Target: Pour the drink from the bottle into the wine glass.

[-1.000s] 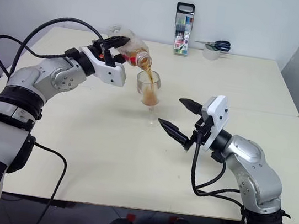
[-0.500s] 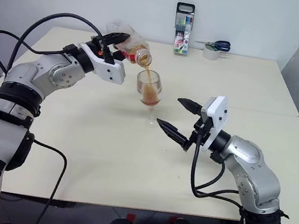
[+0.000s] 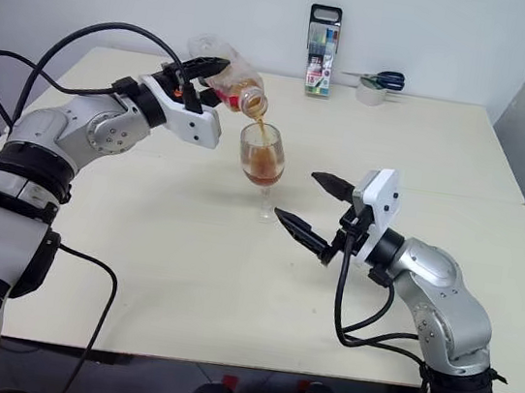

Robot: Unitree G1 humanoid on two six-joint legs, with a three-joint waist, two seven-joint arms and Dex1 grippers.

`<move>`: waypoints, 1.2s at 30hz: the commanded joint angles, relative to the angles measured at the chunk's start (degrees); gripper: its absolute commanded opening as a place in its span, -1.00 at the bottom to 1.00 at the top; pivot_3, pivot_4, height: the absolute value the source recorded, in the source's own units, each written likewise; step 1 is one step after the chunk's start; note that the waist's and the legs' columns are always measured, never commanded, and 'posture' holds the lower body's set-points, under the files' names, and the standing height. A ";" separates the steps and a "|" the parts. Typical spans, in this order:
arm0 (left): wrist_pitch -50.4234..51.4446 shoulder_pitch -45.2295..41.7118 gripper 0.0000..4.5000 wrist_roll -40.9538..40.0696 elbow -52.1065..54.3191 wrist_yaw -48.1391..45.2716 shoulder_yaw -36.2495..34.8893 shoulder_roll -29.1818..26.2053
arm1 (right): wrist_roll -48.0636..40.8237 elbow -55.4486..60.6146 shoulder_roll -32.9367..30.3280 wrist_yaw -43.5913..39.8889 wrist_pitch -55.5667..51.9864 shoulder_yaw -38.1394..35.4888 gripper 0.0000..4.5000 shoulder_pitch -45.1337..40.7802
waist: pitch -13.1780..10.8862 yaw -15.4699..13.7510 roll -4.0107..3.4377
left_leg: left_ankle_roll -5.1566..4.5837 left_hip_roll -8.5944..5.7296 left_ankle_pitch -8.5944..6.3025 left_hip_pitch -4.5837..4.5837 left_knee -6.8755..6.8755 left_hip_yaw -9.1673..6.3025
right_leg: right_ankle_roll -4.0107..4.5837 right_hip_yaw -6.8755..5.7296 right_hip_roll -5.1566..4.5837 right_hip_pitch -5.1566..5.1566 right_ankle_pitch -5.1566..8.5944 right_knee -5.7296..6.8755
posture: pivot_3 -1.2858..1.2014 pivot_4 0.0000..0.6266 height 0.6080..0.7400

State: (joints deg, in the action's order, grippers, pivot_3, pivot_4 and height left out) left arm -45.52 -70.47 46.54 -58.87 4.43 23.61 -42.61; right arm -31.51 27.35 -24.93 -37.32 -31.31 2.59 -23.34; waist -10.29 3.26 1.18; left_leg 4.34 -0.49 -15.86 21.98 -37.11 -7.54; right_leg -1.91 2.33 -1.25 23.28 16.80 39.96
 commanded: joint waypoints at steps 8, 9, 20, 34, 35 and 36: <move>-0.07 -2.26 -0.25 -0.93 0.27 1.00 -0.13 -1.62 | -0.33 1.74 -0.06 -0.20 0.81 -0.02 1.00 -0.43 | 0.00 0.00 0.00 | 0.01 0.00 0.00 0.00 -0.01 0.00 | 0.00 0.00 0.00 0.00 0.00 0.00 | 0.03 -0.52 1.00; -0.11 -2.19 -0.25 -0.94 0.32 1.00 -0.12 -1.64 | -0.34 1.76 -0.09 -0.18 0.82 -0.01 1.00 -0.40 | 0.00 0.00 0.00 | 0.01 0.00 0.00 0.00 -0.01 0.00 | 0.00 0.00 0.00 0.00 0.00 0.01 | 0.03 -0.52 1.00; 0.72 -0.49 -0.25 -5.17 0.16 -2.80 -1.87 -0.64 | -0.22 1.68 -0.06 -0.10 1.05 0.01 1.00 -0.56 | 0.00 0.00 0.00 | 0.01 0.00 0.00 0.00 -0.02 0.00 | 0.00 0.00 0.00 0.00 0.00 0.01 | 0.03 -0.52 1.00; 8.26 7.62 -0.25 -22.93 7.62 -18.19 -9.83 3.86 | 2.81 0.15 2.02 0.94 3.97 0.67 1.00 -2.27 | 0.00 0.03 0.00 | 0.06 0.00 0.03 0.00 -0.06 -0.01 | 0.00 0.00 -0.01 0.00 0.00 0.03 | 0.03 -0.52 1.00; 9.88 8.49 -0.25 -25.58 8.71 -20.02 -11.19 4.73 | 3.03 0.04 2.28 1.01 4.33 0.65 1.00 -2.55 | 0.00 0.04 0.00 | 0.06 0.01 0.04 0.00 -0.07 -0.01 | 0.01 0.00 -0.01 0.00 0.00 0.03 | 0.03 -0.52 1.00; 12.10 9.45 -0.25 -28.43 9.89 -21.80 -12.79 5.66 | 3.00 0.02 2.54 1.09 4.31 0.61 1.00 -2.86 | 0.00 0.04 0.00 | 0.06 0.01 0.04 0.01 -0.09 -0.03 | 0.01 -0.01 -0.01 0.00 0.00 0.04 | 0.03 -0.52 1.00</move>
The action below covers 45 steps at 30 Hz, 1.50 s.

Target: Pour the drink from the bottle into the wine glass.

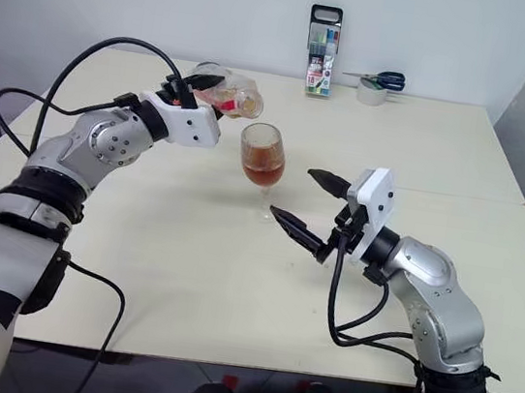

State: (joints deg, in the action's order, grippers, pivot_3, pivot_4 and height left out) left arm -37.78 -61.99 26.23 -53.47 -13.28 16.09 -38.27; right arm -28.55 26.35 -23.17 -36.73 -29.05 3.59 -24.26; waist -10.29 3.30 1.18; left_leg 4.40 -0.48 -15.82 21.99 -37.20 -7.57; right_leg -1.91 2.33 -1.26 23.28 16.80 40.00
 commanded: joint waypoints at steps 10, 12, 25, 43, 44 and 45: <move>37.33 15.88 -0.25 -32.16 24.10 -13.43 -21.96 5.79 | 0.51 3.25 -2.91 -2.87 -5.01 5.61 1.00 -6.15 | 0.01 1.11 -0.02 | 0.04 0.05 0.02 -0.06 -0.02 -0.01 | 0.01 0.01 0.01 0.00 0.00 0.06 | 0.03 -0.52 1.00; 43.02 19.85 -0.25 -36.06 28.62 -14.41 -24.80 5.94 | 2.13 2.89 -3.29 -1.98 -7.47 8.24 1.00 -7.88 | 0.02 1.45 -0.01 | 0.04 0.06 0.02 -0.04 -0.04 -0.08 | 0.01 -0.02 0.01 0.00 0.00 0.07 | 0.03 -0.52 1.00; 49.34 31.32 -0.26 -43.33 33.62 -15.76 -33.03 5.63 | 5.28 -2.27 2.14 -1.10 -10.28 13.69 1.00 -15.12 | 0.07 1.16 0.07 | 0.07 0.03 0.04 -0.02 -0.16 -0.12 | 0.01 -0.04 -0.02 -0.03 -0.01 0.05 | 0.03 -0.52 1.00; 46.63 34.25 0.93 -43.56 31.14 -15.01 -34.40 6.69 | 7.63 -3.78 3.88 -1.97 -9.27 13.23 1.00 -15.27 | 0.08 1.15 0.08 | 0.02 0.04 0.01 -0.03 -0.14 -0.11 | 0.01 -0.03 -0.03 -0.03 -0.01 0.05 | 0.03 -0.52 1.00; 46.31 34.36 0.98 -43.33 31.16 -15.07 -34.26 6.60 | 7.68 -3.72 3.88 -1.98 -9.24 13.24 1.00 -15.20 | 0.08 1.14 0.08 | 0.02 0.04 0.01 -0.03 -0.14 -0.11 | 0.01 -0.03 -0.03 -0.03 -0.01 0.05 | 0.03 -0.52 1.00; 46.03 34.51 0.98 -43.06 31.15 -15.10 -34.07 6.56 | 7.93 -3.73 3.82 -2.00 -9.05 13.38 1.00 -15.07 | 0.08 1.14 0.08 | 0.02 0.04 0.00 -0.03 -0.14 -0.11 | 0.01 -0.03 -0.03 -0.03 -0.01 0.04 | 0.03 -0.52 1.00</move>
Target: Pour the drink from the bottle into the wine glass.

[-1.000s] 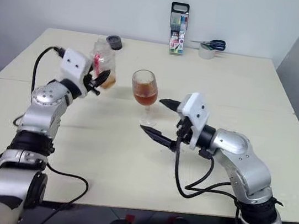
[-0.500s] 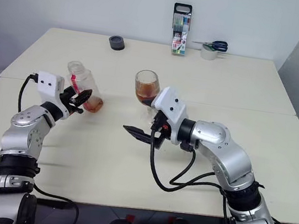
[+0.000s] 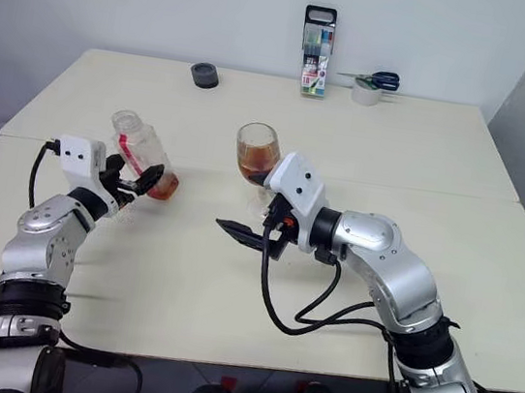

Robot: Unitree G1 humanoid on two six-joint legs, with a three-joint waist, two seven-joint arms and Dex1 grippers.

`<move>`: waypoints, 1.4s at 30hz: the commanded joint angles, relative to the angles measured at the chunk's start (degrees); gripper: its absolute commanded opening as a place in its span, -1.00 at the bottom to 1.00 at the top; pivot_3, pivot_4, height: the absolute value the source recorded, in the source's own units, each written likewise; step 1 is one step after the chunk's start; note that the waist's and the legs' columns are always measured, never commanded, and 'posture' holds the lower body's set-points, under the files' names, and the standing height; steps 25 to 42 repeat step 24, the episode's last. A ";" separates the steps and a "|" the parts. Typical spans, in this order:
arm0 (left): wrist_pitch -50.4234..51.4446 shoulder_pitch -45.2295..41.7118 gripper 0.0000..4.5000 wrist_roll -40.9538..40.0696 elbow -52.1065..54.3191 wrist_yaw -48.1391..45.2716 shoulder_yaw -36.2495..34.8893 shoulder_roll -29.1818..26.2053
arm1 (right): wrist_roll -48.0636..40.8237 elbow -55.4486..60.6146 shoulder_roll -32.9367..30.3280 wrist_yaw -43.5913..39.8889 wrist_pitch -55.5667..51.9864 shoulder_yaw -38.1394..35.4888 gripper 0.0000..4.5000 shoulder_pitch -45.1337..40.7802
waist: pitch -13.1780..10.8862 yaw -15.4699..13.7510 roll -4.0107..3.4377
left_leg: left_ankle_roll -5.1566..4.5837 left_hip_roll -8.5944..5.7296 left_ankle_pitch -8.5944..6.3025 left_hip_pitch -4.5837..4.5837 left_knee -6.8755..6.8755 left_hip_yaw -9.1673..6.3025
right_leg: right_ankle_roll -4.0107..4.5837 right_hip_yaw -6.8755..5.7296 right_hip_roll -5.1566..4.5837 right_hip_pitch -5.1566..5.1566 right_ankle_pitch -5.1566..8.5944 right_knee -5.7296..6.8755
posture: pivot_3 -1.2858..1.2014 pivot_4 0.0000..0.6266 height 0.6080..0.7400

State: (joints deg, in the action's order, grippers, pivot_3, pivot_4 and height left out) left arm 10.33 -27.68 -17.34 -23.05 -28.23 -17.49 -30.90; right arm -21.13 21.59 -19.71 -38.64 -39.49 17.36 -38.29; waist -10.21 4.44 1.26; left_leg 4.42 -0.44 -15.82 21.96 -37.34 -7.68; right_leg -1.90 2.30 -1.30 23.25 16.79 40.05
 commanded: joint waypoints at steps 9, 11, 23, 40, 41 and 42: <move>-9.57 7.22 0.98 5.66 7.61 4.28 0.18 -0.05 | 3.96 1.56 0.80 2.41 13.82 -3.25 1.00 13.33 | 0.08 -0.31 0.09 | 0.00 0.01 0.00 -0.02 0.15 0.02 | 0.00 0.01 -0.04 0.02 0.00 -0.06 | 0.03 -0.52 1.00; -7.84 10.04 0.98 5.70 11.77 5.79 0.19 0.44 | 4.45 1.34 2.54 4.78 18.07 -5.38 1.00 18.72 | 0.09 -0.75 0.09 | 0.00 0.04 0.00 -0.02 0.17 0.01 | 0.00 0.01 -0.08 0.01 0.00 -0.07 | 0.03 -0.52 1.00; -6.41 18.08 0.98 5.16 23.32 8.98 0.20 3.70 | 11.45 -8.35 12.26 19.28 34.68 -11.81 1.00 32.19 | 0.12 -1.51 0.10 | -0.13 0.05 -0.08 -0.17 0.20 0.15 | 0.00 0.09 0.03 -0.06 0.00 -0.04 | 0.03 -0.52 1.00; -6.90 17.97 0.98 5.16 23.10 8.80 0.12 3.58 | 11.56 -8.61 12.28 19.27 35.07 -11.76 1.00 32.21 | 0.12 -1.51 0.10 | -0.13 0.05 -0.08 -0.18 0.21 0.16 | -0.01 0.10 0.03 -0.06 0.00 -0.04 | 0.03 -0.52 1.00; -6.90 17.97 0.98 5.16 23.10 8.80 0.12 3.58 | 11.56 -8.61 12.28 19.27 35.07 -11.76 1.00 32.21 | 0.12 -1.51 0.10 | -0.13 0.05 -0.08 -0.18 0.21 0.16 | -0.01 0.10 0.03 -0.06 0.00 -0.04 | 0.03 -0.52 1.00; -6.90 17.97 0.98 5.16 23.10 8.80 0.12 3.58 | 11.56 -8.61 12.28 19.27 35.07 -11.76 1.00 32.21 | 0.12 -1.51 0.10 | -0.13 0.05 -0.08 -0.18 0.21 0.16 | -0.01 0.10 0.03 -0.06 0.00 -0.04 | 0.03 -0.52 1.00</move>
